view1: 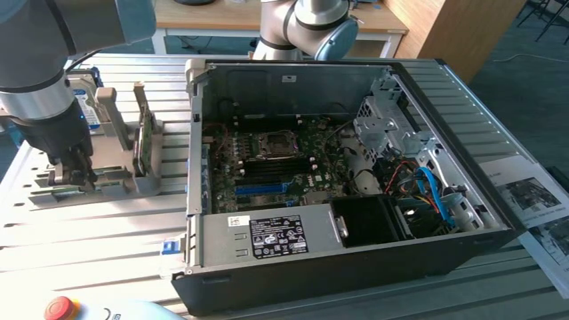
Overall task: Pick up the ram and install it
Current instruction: 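Pick up the ram and move it above insertion slot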
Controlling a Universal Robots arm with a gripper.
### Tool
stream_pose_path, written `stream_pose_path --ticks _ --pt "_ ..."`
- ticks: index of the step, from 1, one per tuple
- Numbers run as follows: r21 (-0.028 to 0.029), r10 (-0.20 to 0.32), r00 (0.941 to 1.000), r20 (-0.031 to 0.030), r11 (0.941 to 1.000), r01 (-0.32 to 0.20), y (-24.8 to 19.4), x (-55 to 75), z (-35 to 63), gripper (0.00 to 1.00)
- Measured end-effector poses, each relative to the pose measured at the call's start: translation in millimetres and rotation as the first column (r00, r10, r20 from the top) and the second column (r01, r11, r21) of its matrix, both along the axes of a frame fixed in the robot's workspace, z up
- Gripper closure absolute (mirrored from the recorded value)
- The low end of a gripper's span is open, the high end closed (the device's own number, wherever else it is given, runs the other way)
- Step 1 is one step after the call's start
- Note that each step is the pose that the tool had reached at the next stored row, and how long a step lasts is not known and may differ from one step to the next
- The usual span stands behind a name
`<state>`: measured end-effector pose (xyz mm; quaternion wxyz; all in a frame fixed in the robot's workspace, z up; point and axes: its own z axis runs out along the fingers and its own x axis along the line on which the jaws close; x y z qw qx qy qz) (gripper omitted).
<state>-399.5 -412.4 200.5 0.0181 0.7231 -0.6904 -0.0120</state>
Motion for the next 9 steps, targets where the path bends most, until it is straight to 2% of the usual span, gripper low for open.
stream_pose_path --ticks 9 --pt "0.0001 0.000 1.0000 0.0002 1.0000 0.000 -0.1 0.0 -0.4 0.75"
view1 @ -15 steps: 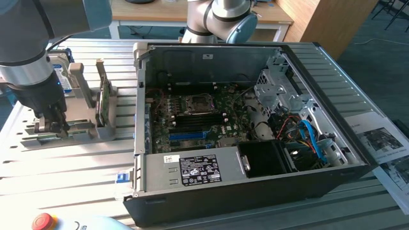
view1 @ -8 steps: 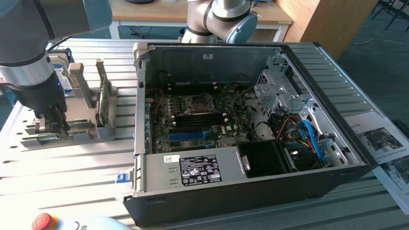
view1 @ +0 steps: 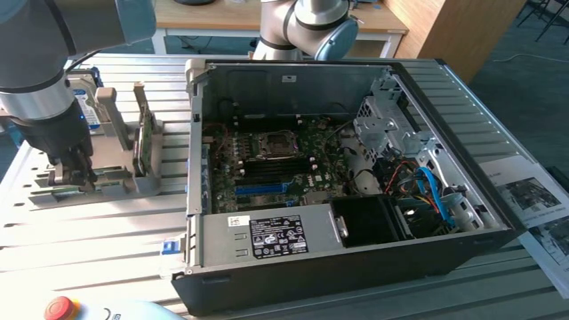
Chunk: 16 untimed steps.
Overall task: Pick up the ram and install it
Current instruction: 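Pick up the ram and move it above insertion slot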
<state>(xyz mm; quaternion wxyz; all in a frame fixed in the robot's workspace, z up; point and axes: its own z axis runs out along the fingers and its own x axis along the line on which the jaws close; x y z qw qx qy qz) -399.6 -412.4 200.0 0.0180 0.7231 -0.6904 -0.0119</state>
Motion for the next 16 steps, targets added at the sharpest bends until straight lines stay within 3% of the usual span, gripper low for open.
stream_pose_path --ticks 16 --pt "-0.0001 0.000 1.0000 -0.0001 1.0000 0.000 -2.6 0.0 0.1 0.75"
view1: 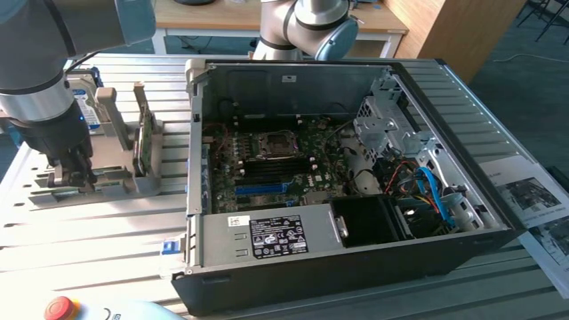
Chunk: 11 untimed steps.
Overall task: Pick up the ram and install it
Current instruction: 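Pick up the ram and move it above insertion slot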
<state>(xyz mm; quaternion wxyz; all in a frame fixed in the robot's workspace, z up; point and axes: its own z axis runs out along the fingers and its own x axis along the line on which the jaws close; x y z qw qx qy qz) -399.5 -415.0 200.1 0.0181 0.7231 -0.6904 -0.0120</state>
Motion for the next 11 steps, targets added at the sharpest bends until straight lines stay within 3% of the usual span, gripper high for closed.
stream_pose_path --ticks 9,11 --pt "0.0000 0.000 1.0000 0.0000 1.0000 0.000 0.0 0.0 0.0 0.76" --pt "0.0000 0.000 1.0000 0.0000 1.0000 0.000 0.0 0.0 0.0 0.88"
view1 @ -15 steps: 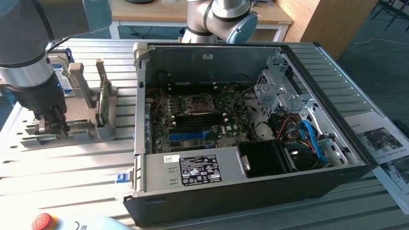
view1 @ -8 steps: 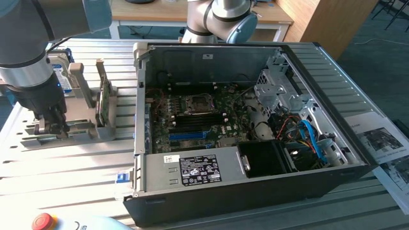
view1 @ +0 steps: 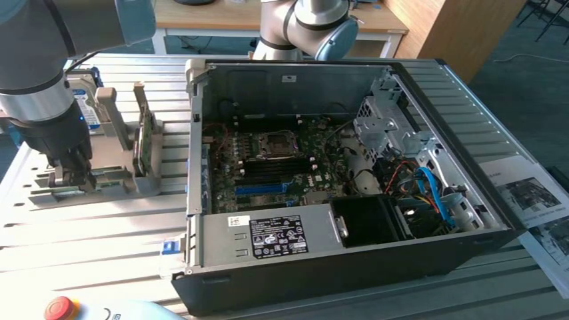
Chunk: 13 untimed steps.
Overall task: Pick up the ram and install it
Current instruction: 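Pick up the ram and move it above insertion slot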
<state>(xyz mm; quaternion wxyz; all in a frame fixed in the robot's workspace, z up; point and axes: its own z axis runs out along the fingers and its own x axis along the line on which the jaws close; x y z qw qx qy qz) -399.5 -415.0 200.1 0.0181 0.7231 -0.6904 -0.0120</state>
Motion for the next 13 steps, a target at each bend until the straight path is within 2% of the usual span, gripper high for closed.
stream_pose_path --ticks 13 --pt "-0.0001 0.000 1.0000 -0.0001 1.0000 0.000 0.0 0.0 1.1 0.88"
